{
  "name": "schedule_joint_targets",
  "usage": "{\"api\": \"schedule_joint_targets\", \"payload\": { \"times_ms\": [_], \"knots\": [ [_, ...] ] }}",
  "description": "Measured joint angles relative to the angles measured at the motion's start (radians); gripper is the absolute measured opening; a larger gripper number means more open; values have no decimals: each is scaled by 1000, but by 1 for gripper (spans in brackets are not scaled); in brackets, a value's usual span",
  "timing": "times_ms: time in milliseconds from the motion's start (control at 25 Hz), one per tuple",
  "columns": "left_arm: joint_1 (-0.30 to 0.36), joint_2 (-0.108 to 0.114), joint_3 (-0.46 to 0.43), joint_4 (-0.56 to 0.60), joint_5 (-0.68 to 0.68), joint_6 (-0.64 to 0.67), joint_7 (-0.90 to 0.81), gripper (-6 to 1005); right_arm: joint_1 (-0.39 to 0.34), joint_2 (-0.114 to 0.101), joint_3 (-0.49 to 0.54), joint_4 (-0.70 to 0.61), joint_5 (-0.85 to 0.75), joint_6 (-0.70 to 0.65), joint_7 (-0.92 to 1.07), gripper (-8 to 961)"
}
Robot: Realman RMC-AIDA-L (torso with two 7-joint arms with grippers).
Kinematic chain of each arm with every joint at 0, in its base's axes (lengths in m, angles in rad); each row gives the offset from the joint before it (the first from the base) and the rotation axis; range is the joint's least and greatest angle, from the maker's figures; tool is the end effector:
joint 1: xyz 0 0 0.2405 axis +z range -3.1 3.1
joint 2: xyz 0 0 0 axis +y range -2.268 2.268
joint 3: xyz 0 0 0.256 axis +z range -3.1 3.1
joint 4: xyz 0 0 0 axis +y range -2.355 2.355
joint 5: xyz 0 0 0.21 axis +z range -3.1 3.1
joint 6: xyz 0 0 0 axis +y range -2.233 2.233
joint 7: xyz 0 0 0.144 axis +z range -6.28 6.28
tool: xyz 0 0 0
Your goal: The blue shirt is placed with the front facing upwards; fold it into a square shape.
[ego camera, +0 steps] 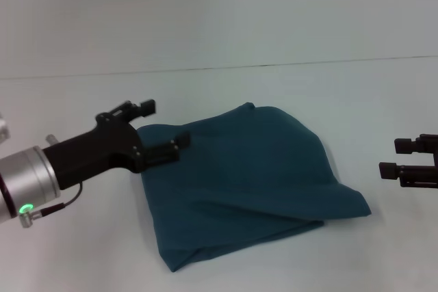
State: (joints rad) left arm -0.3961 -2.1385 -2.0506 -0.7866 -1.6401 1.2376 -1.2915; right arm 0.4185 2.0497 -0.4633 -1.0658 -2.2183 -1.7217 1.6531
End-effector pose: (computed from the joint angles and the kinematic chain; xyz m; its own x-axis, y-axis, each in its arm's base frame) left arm -0.2299 0.3455 -0.0193 0.7454 0.1781 0.6424 0.4721 -0.8213 -0.3202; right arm 0.3038 0.3066 0.0988 0.7759 -0.4743 -0.4160 -0.6121 -0.7256 -0.3144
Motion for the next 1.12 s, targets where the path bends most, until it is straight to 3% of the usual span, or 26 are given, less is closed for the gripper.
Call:
{"api": "schedule_joint_targets", "payload": {
  "times_ms": [280,480,680,920,1120],
  "knots": [
    [4,-27,38,-19,113,146,-14,932,-14,8,32,-22,6,-23,-19,760],
    [57,-24,141,-38,141,189,-11,930,-26,16,63,-11,7,-23,-37,760],
    [60,-22,146,-18,202,182,-11,895,-24,27,73,-6,7,-25,-38,761],
    [34,-28,92,46,192,92,44,785,-15,34,74,20,10,-20,-39,761],
    [-47,-15,74,151,210,71,43,657,-21,35,74,27,18,-18,-39,761]
  ]
}}
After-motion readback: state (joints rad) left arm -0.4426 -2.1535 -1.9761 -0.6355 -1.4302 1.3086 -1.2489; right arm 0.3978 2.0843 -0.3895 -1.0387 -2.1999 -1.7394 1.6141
